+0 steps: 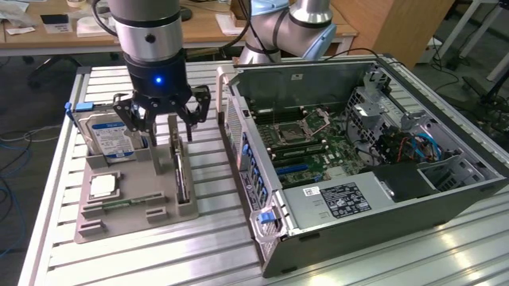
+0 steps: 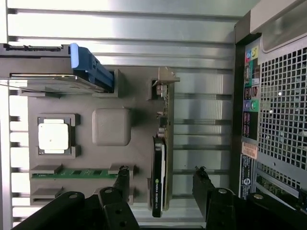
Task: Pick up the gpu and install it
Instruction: 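Pick up the gpu and move the gpu toward the slot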
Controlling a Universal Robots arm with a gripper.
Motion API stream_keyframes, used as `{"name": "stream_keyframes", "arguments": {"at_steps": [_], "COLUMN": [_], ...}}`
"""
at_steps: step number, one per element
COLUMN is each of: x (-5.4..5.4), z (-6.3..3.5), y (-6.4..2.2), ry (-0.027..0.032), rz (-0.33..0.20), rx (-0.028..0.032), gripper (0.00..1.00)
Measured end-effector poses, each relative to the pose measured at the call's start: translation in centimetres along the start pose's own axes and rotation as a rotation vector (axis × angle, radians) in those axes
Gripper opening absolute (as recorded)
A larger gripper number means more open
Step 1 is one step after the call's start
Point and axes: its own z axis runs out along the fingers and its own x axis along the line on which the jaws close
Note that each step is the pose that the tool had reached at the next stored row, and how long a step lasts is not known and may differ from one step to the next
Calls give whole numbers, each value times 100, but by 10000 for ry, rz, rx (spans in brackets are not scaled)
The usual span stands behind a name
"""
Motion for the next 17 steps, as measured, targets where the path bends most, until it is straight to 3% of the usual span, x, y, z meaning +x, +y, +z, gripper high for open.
{"name": "stream_keyframes", "arguments": {"at_steps": [17], "x": [-17], "z": [248], "y": [-20], "ry": [125], "rz": [-24], "rx": [-10], "gripper": [65]}}
